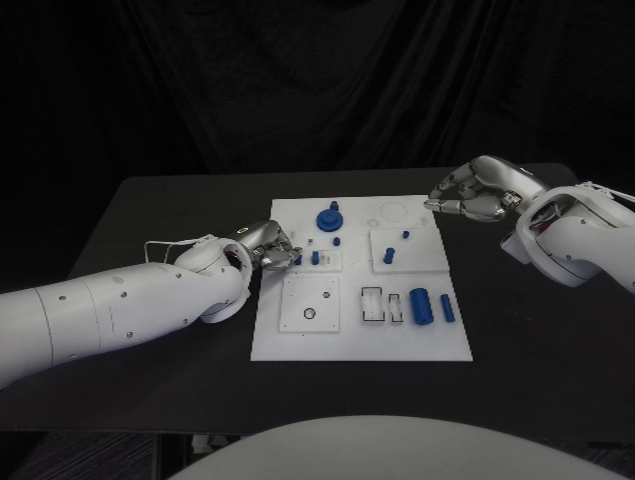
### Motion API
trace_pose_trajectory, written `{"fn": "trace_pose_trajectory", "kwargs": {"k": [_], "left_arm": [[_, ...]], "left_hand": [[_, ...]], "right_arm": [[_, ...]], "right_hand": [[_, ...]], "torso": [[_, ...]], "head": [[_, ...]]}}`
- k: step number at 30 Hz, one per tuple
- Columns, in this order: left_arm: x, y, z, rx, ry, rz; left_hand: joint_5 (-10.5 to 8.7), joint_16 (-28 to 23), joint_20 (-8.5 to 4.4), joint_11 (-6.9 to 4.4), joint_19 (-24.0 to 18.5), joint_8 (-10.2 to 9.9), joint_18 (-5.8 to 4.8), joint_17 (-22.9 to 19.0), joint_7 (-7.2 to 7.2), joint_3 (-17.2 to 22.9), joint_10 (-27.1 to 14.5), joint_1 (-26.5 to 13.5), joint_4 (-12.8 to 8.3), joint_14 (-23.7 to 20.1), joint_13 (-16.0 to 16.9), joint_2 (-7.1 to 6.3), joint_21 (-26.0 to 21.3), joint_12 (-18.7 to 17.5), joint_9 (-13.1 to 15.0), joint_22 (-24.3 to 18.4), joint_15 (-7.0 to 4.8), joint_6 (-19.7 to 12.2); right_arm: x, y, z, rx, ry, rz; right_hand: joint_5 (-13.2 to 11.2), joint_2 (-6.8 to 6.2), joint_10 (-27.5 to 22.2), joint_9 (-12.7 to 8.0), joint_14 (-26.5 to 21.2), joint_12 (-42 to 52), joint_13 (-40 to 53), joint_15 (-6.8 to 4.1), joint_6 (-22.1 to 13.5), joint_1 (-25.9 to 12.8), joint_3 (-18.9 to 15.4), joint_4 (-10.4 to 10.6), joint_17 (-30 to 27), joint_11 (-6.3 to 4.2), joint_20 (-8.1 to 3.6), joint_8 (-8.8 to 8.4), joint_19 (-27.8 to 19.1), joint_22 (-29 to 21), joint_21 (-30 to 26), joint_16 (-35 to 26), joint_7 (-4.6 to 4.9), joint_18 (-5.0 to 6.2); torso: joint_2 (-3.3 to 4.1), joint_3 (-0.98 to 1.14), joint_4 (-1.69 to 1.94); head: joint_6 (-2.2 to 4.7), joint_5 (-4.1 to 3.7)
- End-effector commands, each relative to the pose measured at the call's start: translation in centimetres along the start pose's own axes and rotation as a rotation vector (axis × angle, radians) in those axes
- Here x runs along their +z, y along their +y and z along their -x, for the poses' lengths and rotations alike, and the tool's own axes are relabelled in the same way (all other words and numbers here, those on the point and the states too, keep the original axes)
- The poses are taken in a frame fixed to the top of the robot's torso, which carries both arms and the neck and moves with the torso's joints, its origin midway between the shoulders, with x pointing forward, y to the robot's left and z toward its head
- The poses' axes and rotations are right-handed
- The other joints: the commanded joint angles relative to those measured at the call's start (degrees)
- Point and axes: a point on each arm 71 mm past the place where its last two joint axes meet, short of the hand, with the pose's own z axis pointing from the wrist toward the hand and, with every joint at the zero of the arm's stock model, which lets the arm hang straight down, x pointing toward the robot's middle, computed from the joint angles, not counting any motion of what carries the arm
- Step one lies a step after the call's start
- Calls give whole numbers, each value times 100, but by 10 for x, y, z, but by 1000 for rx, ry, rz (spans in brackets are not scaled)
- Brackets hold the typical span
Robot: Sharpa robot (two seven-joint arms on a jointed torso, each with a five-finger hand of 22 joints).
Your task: Assemble the parts on the task board
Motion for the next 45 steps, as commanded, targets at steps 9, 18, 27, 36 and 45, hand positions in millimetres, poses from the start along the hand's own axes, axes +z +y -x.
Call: {"fn": "trace_pose_trajectory", "kwargs": {"k": [9,18,27,36,45], "left_arm": [[-3,1,-7,39,40,-1],[-4,2,-7,40,43,-11],[-3,2,-10,50,76,-16],[-1,5,-11,60,95,-4],[0,6,-11,62,96,2]], "left_hand": [[-43,14,0,-37,14,27,14,1509,-24,-1,596,-23,42,595,1510,-9,6,20,4,1081,-48,21],[-44,14,0,-38,4,31,19,1509,-27,0,596,-18,44,595,1510,-7,-13,20,7,1075,-48,25],[-637,14,35,17,-39,-100,29,1509,39,-482,596,-306,706,595,1510,-33,-85,20,-88,1059,-3,-57],[-773,14,73,60,-42,-282,32,1509,85,-1227,596,-557,1359,595,1510,16,-101,20,-285,1058,34,-31],[-831,14,83,68,-39,-343,32,1509,91,-1595,596,-801,1461,595,1510,284,-102,20,-360,1059,42,16]], "right_arm": [[-1,-2,-1,-4,11,-20],[0,-2,-2,-4,12,-23],[0,-2,-2,-4,14,-24],[0,-2,-3,-4,18,-27],[0,-2,-3,-3,23,-30]], "right_hand": [[41,7,-14,-9,291,-20,643,-10,37,58,9,35,764,1,9,-16,-37,911,-38,-35,22,94],[53,8,-17,-9,287,-24,640,-11,39,69,11,31,756,-1,9,-15,-40,909,-47,-46,21,96],[53,8,-17,-9,287,-24,640,-11,39,69,11,31,756,-1,9,-15,-40,909,-47,-46,21,96],[61,9,-23,-11,286,-29,636,-12,38,78,11,31,754,-2,9,-16,-45,906,-57,-49,21,98],[69,13,-21,-11,285,-27,637,-12,39,90,14,28,752,-3,8,-16,-47,905,-63,-52,19,99]], "torso": [[-5,-1,-4],[-1,-4,0],[-5,-3,0],[-2,-1,-3],[-2,-1,-5]], "head": [[-1,10],[-1,9],[-1,6],[-1,2],[-1,1]]}}
